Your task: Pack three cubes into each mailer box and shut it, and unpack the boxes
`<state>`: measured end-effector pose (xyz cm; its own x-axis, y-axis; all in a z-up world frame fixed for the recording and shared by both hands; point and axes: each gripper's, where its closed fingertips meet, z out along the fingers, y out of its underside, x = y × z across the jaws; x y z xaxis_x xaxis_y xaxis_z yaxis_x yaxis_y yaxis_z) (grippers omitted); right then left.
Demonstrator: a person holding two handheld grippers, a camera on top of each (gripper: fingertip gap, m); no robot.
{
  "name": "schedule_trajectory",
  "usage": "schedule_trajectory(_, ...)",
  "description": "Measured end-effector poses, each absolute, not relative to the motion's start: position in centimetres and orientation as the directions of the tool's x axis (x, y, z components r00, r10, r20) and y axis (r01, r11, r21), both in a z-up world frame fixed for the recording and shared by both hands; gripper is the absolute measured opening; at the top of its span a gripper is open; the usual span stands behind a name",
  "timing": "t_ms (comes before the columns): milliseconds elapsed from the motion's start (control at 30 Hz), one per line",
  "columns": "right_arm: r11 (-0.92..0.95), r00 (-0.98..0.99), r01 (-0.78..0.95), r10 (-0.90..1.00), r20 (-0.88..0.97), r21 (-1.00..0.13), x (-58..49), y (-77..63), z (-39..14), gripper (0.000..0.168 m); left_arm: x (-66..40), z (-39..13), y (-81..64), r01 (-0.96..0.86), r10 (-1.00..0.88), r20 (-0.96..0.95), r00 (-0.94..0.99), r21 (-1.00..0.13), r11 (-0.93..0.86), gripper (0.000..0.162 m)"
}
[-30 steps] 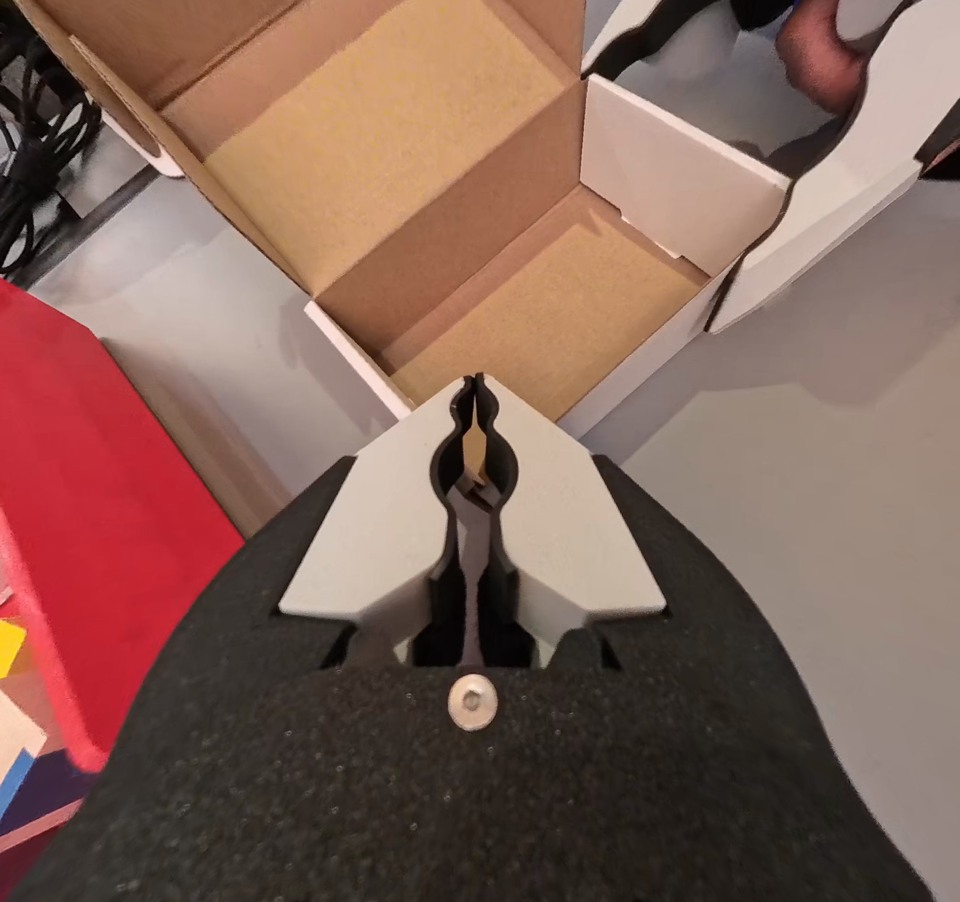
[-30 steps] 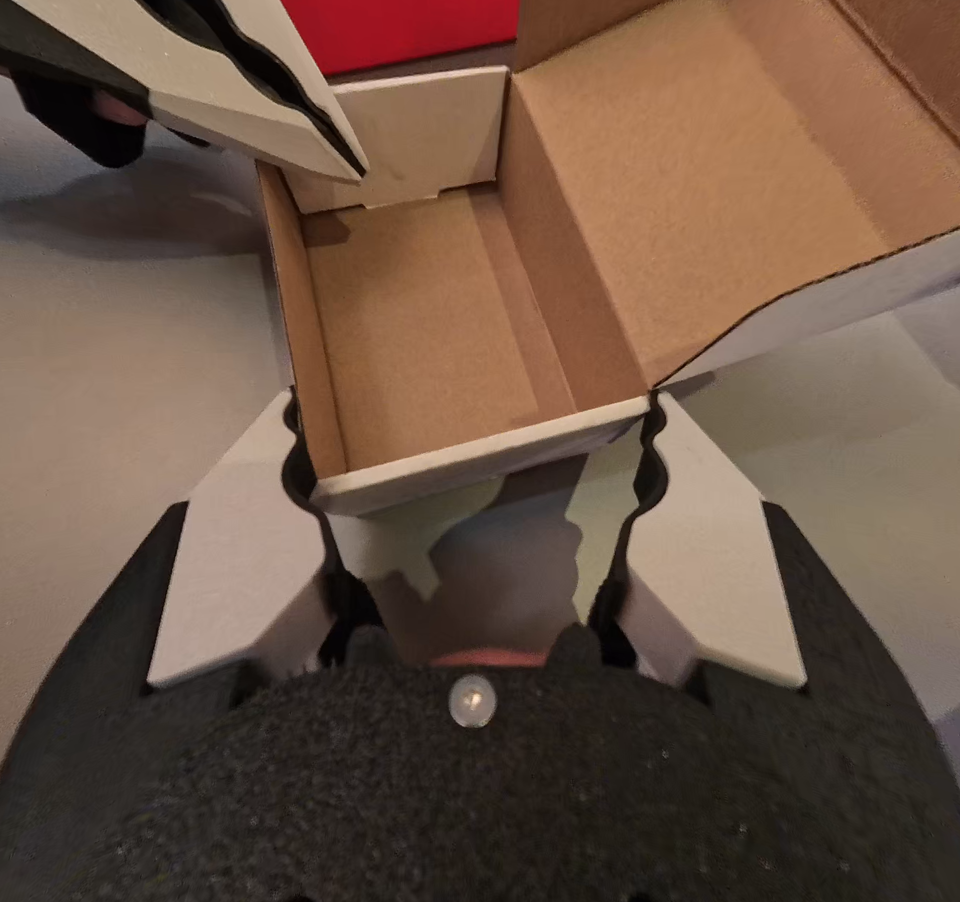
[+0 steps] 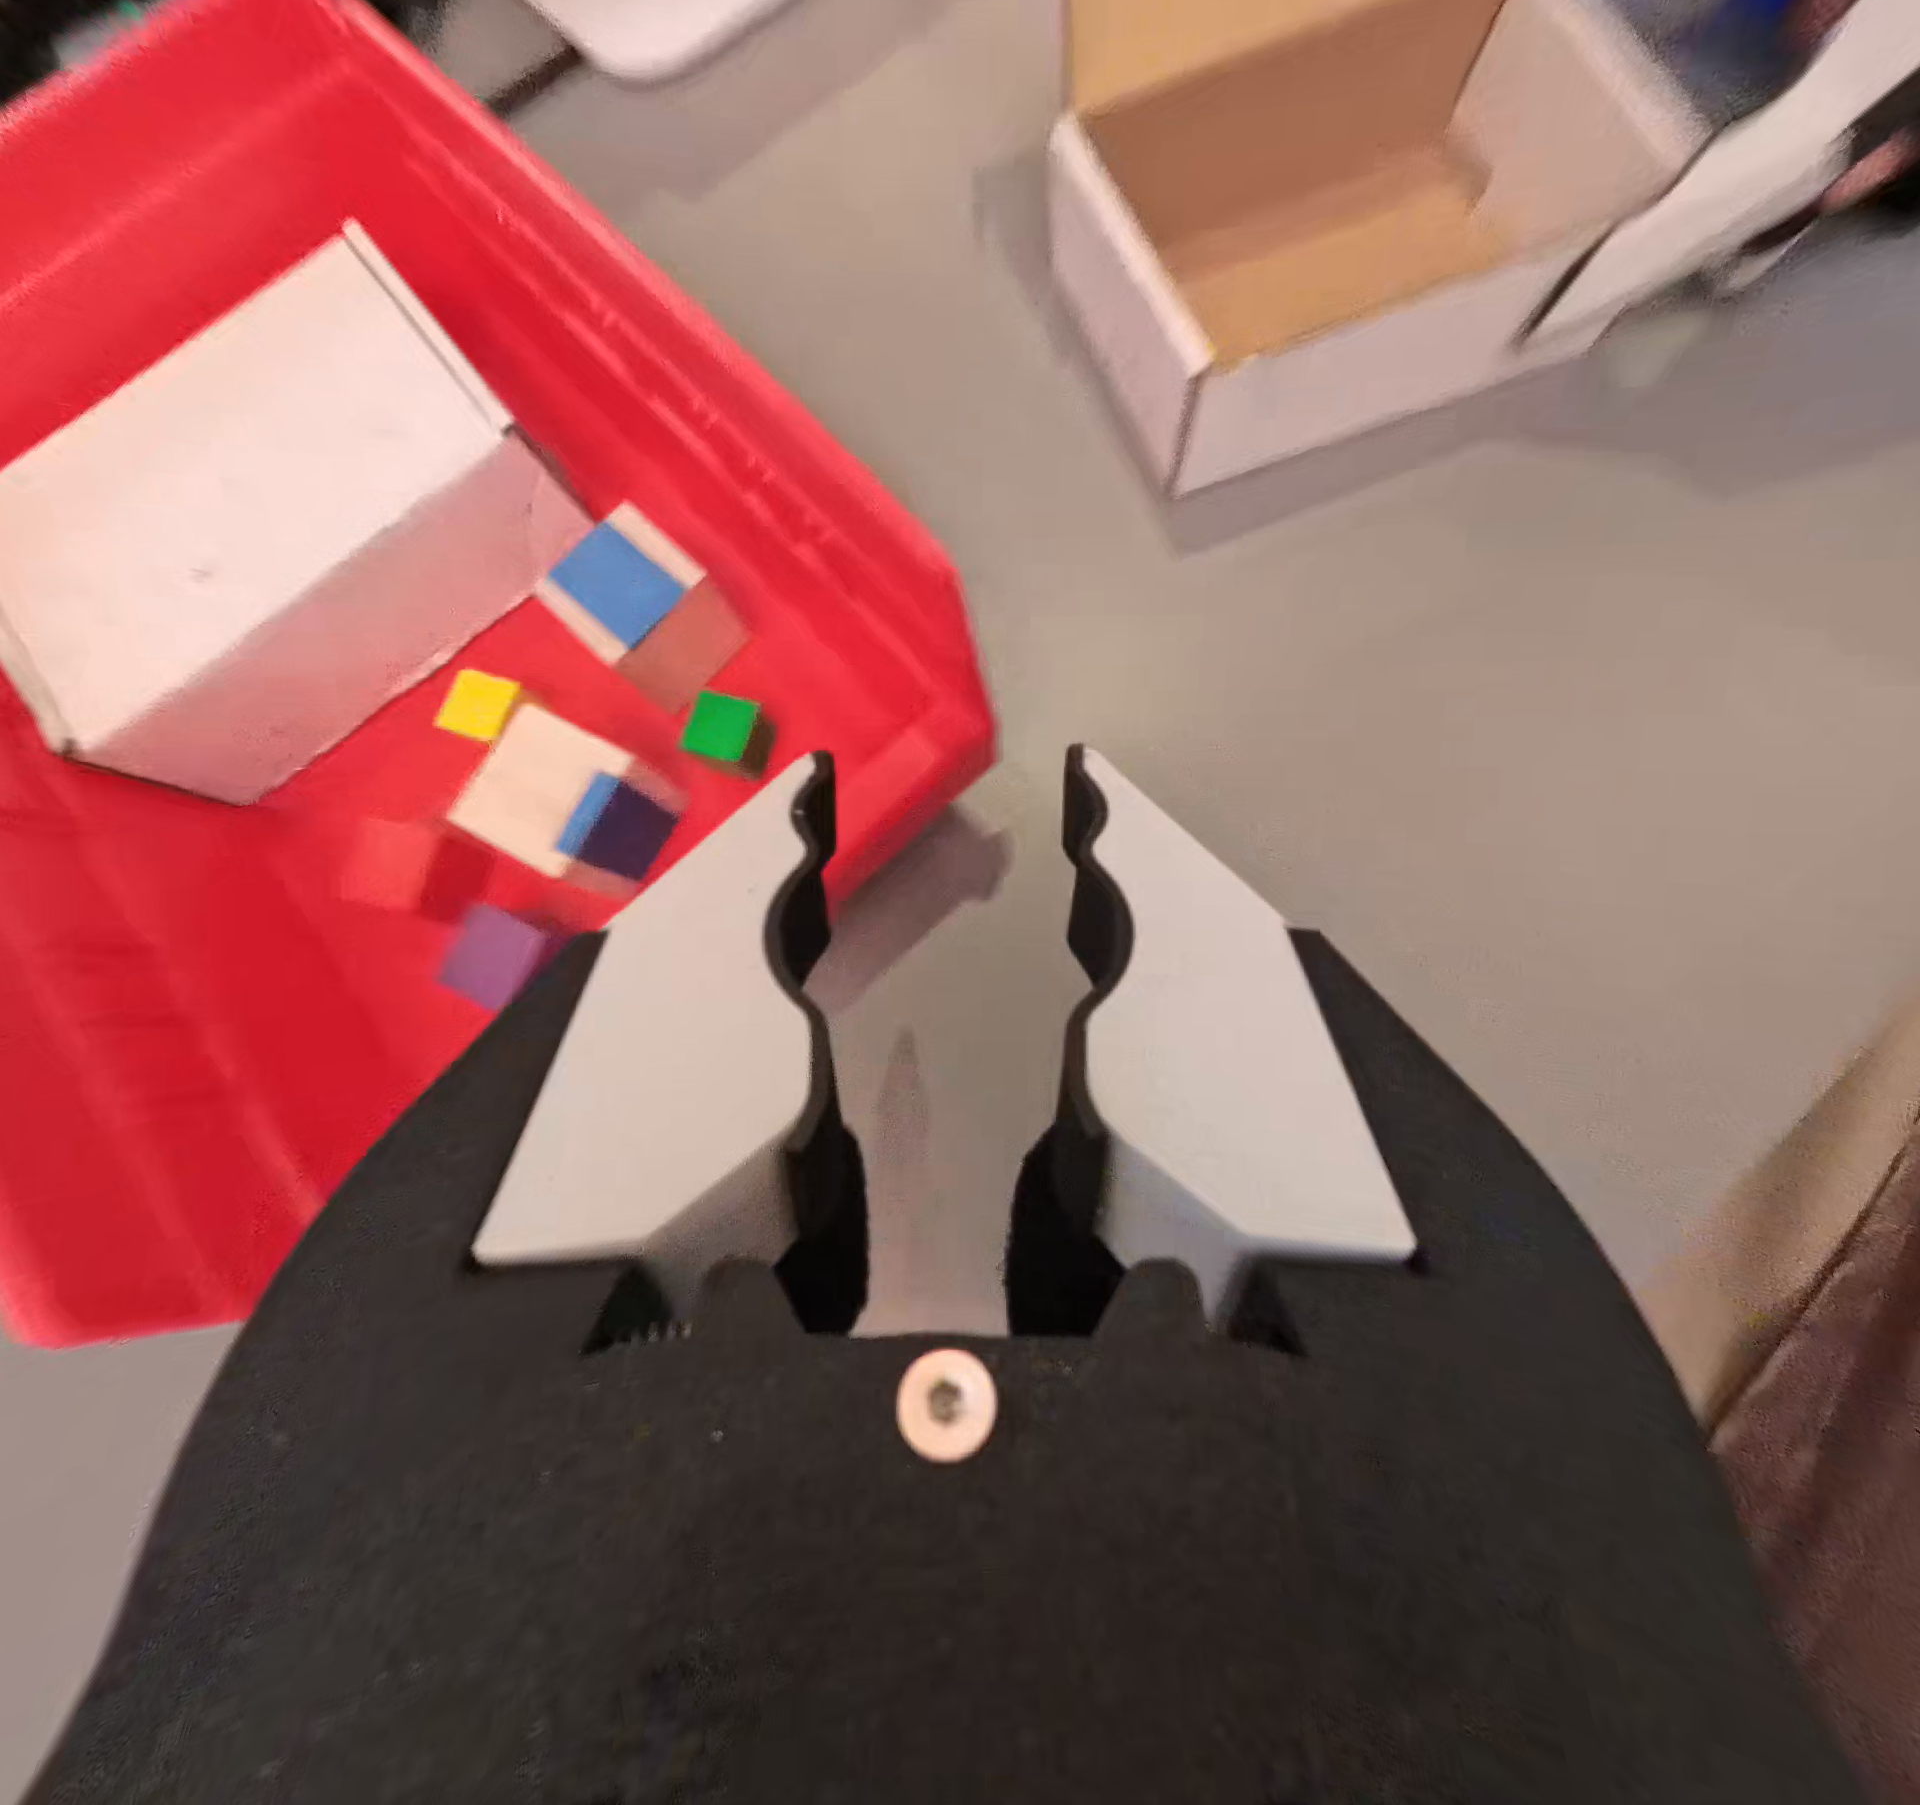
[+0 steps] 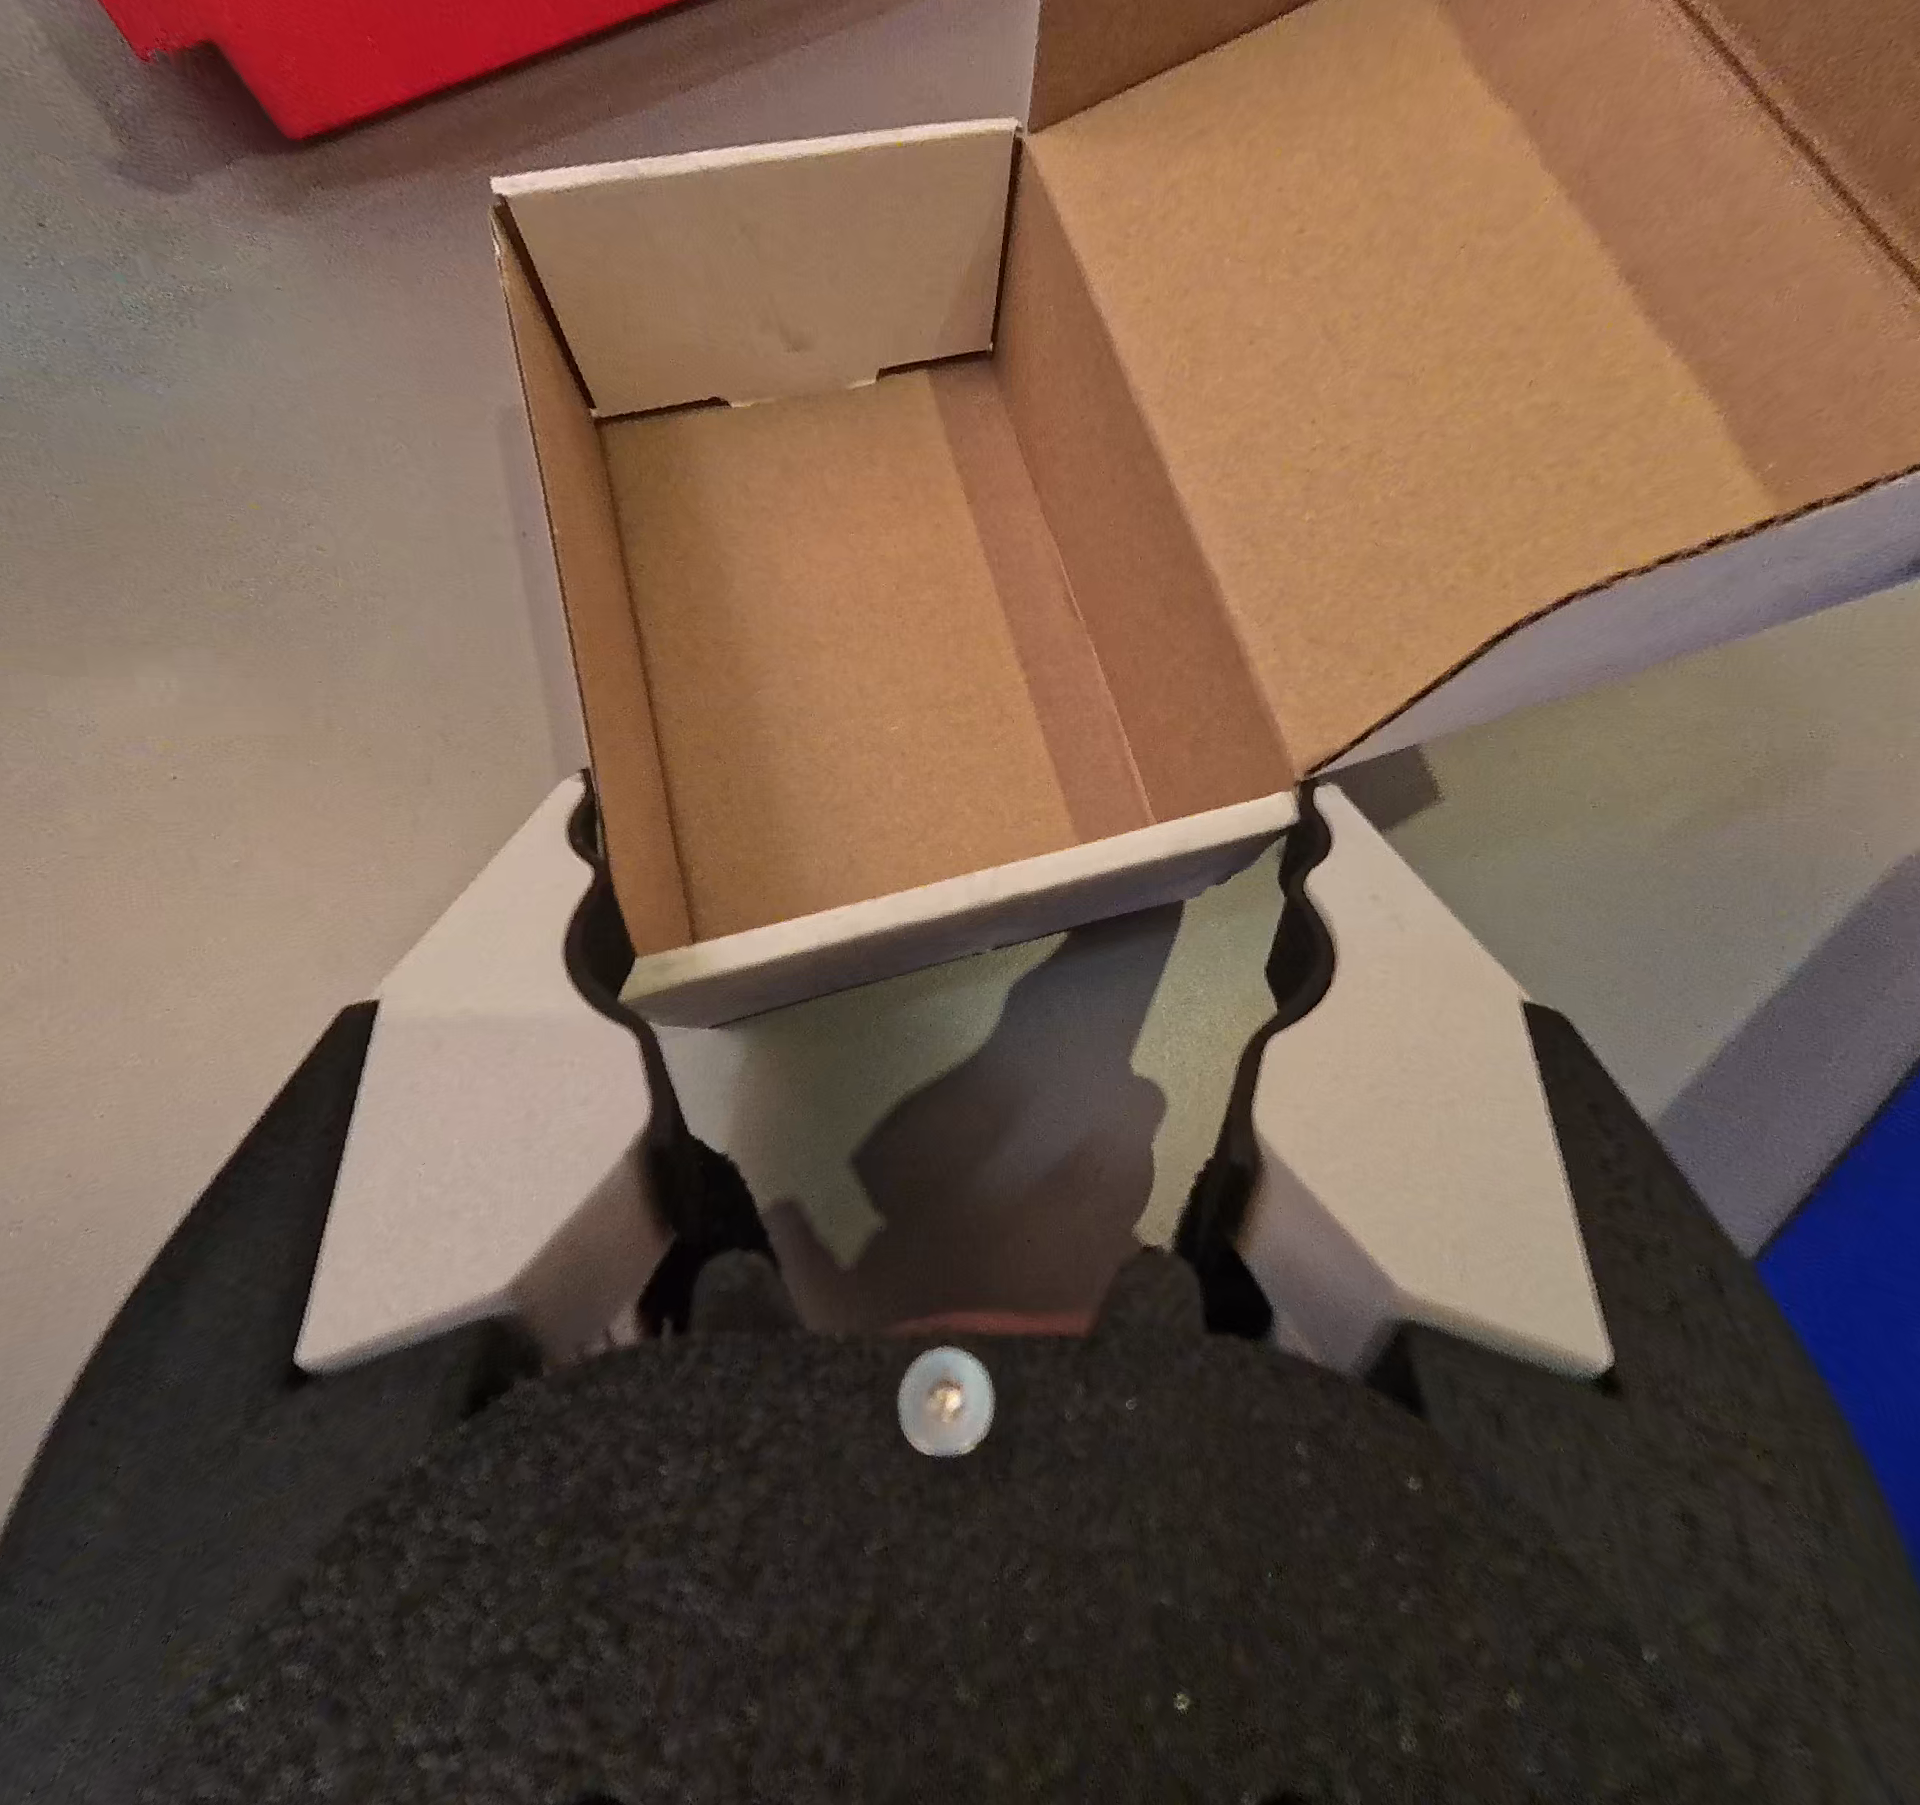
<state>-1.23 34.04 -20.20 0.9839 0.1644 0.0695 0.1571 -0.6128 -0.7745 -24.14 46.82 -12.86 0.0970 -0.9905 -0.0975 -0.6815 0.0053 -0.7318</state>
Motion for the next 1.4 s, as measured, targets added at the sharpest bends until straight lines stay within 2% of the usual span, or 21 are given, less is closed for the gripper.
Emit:
schedule_trajectory(67, -0.615, 0.984, 0.152, 0.164, 0.063, -0.774, -1.2, 34.0, -20.2, 0.126, -23.7, -13.7, 49.5, -0.811, -0.99, -0.136, 0.035, -0.583, 0.051, 0.041)
schedule_trajectory(167, -0.612, 0.985, 0.155, 0.16, 0.071, -0.776, -1.2, 34.0, -20.2, 0.126, -21.9, -15.4, 52.0, -0.891, -0.991, -0.123, -0.062, -0.44, 0.11, 0.031)
schedule_trajectory(267, -0.615, 0.985, 0.153, 0.157, 0.071, -0.773, -1.2, 34.0, -20.2, 0.126, -21.0, -17.5, 53.8, -0.94, -0.984, -0.135, -0.114, -0.307, 0.15, 0.03)
schedule_trajectory(400, -0.614, 0.985, 0.155, 0.16, 0.07, -0.774, -1.2, 34.2, -20.2, 0.126, -20.9, -19.5, 54.5, -0.966, -0.98, -0.136, -0.147, -0.196, 0.172, 0.03)
schedule_trajectory(500, -0.614, 0.985, 0.155, 0.16, 0.07, -0.774, -1.2, 34.2, -20.2, 0.126, -20.8, -20.6, 55.0, -0.968, -0.974, -0.157, -0.165, -0.161, 0.19, 0.032)
schedule_trajectory(533, -0.614, 0.985, 0.155, 0.16, 0.071, -0.774, -1.2, 34.2, -20.2, 0.126, -20.9, -21.0, 55.2, -0.972, -0.973, -0.158, -0.167, -0.141, 0.19, 0.031)
schedule_trajectory(567, -0.615, 0.984, 0.156, 0.161, 0.07, -0.773, -1.2, 34.2, -20.2, 0.126, -21.2, -21.5, 55.2, -0.974, -0.972, -0.157, -0.172, -0.12, 0.192, 0.021)
schedule_trajectory(600, -0.615, 0.984, 0.156, 0.161, 0.071, -0.773, -1.2, 34.2, -20.2, 0.126, -21.3, -21.9, 55.3, -0.974, -0.97, -0.163, -0.181, -0.106, 0.199, 0.021)
schedule_trajectory(733, -0.614, 0.984, 0.156, 0.163, 0.07, -0.774, -1.2, 34.2, -20.2, 0.126, -21.3, -19.5, 56.0, -0.968, -0.969, -0.197, -0.149, -0.171, 0.183, 0.02)
schedule_trajectory(867, -0.612, 0.984, 0.156, 0.163, 0.07, -0.775, -1.2, 34.2, -20.2, 0.126, -18.3, -11.0, 54.2, -0.892, -0.975, -0.182, -0.124, -0.41, 0.19, 0.019)
schedule_trajectory(933, -0.61, 0.984, 0.158, 0.167, 0.069, -0.776, -1.3, 34.2, -20.2, 0.126, -15.2, -7.2, 50.4, -0.801, -0.955, -0.186, -0.229, -0.521, 0.294, 0.019)
schedule_trajectory(1000, -0.609, 0.982, 0.163, 0.174, 0.069, -0.776, -1.3, 34.2, -20.2, 0.126, -12.0, -6.2, 45.0, -0.705, -0.891, -0.211, -0.401, -0.551, 0.448, 0.019)
schedule_trajectory(1100, -0.608, 0.98, 0.17, 0.186, 0.069, -0.776, -1.3, 34.2, -20.2, 0.126, -7.7, -9.3, 39.6, -0.636, -0.78, -0.254, -0.572, -0.463, 0.617, 0.02)
schedule_trajectory(1233, -0.609, 0.98, 0.17, 0.188, 0.068, -0.775, -1.3, 34.2, -20.2, 0.126, -3.5, -15.9, 36.9, -0.689, -0.768, -0.117, -0.629, -0.373, 0.622, 0.02)
schedule_trajectory(1333, -0.606, 0.98, 0.171, 0.188, 0.069, -0.777, -1.3, 34.2, -20.2, 0.126, -2.6, -19.8, 37.6, -0.71, -0.742, -0.132, -0.657, -0.223, 0.668, 0.019)
schedule_trajectory(1400, -0.604, 0.98, 0.17, 0.187, 0.068, -0.779, -1.3, 34.3, -20.2, 0.126, -2.5, -21.0, 37.5, -0.709, -0.732, -0.12, -0.67, -0.186, 0.68, 0.019)
